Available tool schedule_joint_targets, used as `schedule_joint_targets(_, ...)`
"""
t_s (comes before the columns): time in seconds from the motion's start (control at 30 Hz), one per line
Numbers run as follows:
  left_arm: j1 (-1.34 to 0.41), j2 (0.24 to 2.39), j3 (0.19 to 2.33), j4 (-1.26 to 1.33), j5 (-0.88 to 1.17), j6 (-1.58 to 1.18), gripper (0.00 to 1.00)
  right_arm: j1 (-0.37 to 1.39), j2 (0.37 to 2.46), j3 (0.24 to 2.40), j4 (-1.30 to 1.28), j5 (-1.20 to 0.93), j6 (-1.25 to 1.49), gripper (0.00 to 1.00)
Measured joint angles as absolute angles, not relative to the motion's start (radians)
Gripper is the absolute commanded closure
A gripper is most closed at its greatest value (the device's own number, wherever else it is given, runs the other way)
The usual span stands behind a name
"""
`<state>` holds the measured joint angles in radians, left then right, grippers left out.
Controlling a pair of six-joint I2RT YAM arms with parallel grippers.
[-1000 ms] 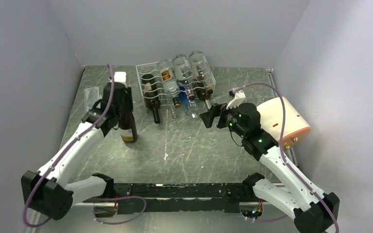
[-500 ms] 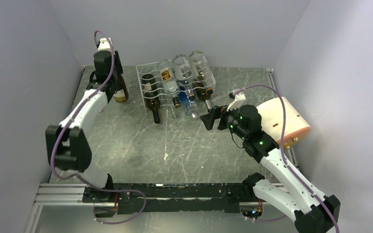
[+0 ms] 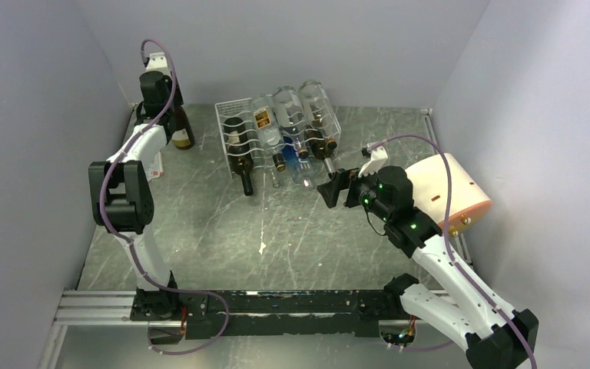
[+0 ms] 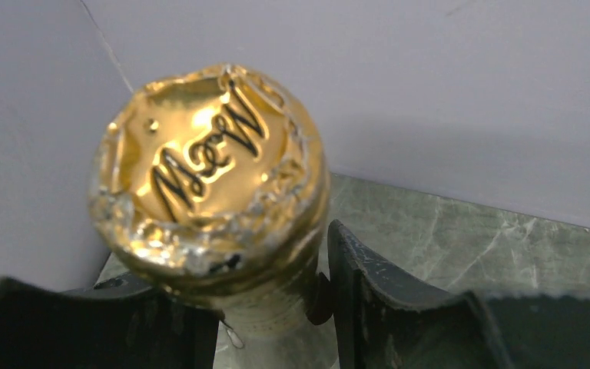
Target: Take the wine bottle off the wine rack
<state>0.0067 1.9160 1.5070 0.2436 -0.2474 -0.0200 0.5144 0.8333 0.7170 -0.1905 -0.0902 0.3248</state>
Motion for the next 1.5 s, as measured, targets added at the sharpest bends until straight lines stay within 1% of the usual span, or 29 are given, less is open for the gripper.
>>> schedule_joint_targets(0.2, 0.031, 1.917, 1.507, 0.247, -0.196, -0.014, 0.93, 0.514, 0.852, 0.717, -0.191, -0.101, 0.332, 0.00)
schedule_joint_targets(0.23, 0.034, 1.917, 1.507, 0.246, -0.185, -0.013, 0.91, 0.514, 0.859, 0.717, -0.190, -0.104, 0.334, 0.00)
schedule_joint_targets(0.3, 0.037, 1.917, 1.509, 0.241, -0.165, -0.010, 0.78, 0.514, 0.876, 0.717, -0.188, -0.113, 0.340, 0.00)
schedule_joint_targets(0.33, 0.038, 1.917, 1.510, 0.240, -0.158, -0.007, 0.68, 0.514, 0.884, 0.718, -0.187, -0.119, 0.344, 0.00)
schedule_joint_targets(0.37, 0.038, 1.917, 1.510, 0.240, -0.156, -0.007, 0.61, 0.514, 0.894, 0.718, -0.186, -0.124, 0.346, 0.00)
schedule_joint_targets(0.47, 0.041, 1.914, 1.493, 0.263, -0.156, -0.009, 0.46, 0.514, 0.911, 0.718, -0.185, -0.134, 0.356, 0.00)
schedule_joint_targets(0.53, 0.046, 1.897, 1.460, 0.288, -0.156, -0.015, 0.35, 0.514, 0.919, 0.718, -0.185, -0.142, 0.361, 0.00)
schedule_joint_targets(0.6, 0.050, 1.881, 1.452, 0.301, -0.155, -0.018, 0.28, 0.514, 0.928, 0.720, -0.186, -0.146, 0.362, 0.00)
schedule_joint_targets(0.67, 0.052, 1.853, 1.452, 0.327, -0.156, -0.022, 0.16, 0.514, 0.940, 0.729, -0.187, -0.148, 0.363, 0.00)
schedule_joint_targets(0.7, 0.052, 1.840, 1.452, 0.332, -0.156, -0.023, 0.11, 0.514, 0.945, 0.735, -0.189, -0.149, 0.362, 0.00)
schedule_joint_targets(0.73, 0.052, 1.820, 1.452, 0.334, -0.157, -0.028, 0.09, 0.514, 0.950, 0.740, -0.189, -0.150, 0.362, 0.00)
schedule_joint_targets(0.77, 0.052, 1.802, 1.452, 0.337, -0.158, -0.030, 0.02, 0.514, 0.953, 0.745, -0.189, -0.150, 0.362, 0.00)
schedule_joint_targets(0.8, 0.053, 1.784, 1.452, 0.341, -0.158, -0.035, 0.00, 0.514, 0.958, 0.751, -0.189, -0.150, 0.362, 0.00)
schedule_joint_targets(1.0, 0.053, 1.686, 1.452, 0.331, -0.161, -0.070, 0.00, 0.514, 0.994, 0.783, -0.189, -0.169, 0.364, 0.00)
schedule_joint_targets(1.17, 0.053, 1.576, 1.436, 0.155, -0.163, -0.187, 0.01, 0.514, 1.046, 0.812, -0.192, -0.179, 0.375, 0.00)
schedule_joint_targets(1.27, 0.054, 1.456, 1.357, 0.082, -0.142, -0.252, 0.00, 0.514, 1.088, 0.846, -0.192, -0.197, 0.387, 0.00)
schedule_joint_targets(1.4, 0.056, 1.272, 1.218, 0.061, -0.041, -0.305, 0.01, 0.514, 1.162, 0.904, -0.176, -0.249, 0.420, 0.04)
schedule_joint_targets(1.5, 0.056, 1.196, 1.163, 0.074, 0.072, -0.311, 0.01, 0.521, 1.229, 0.936, -0.152, -0.284, 0.459, 0.04)
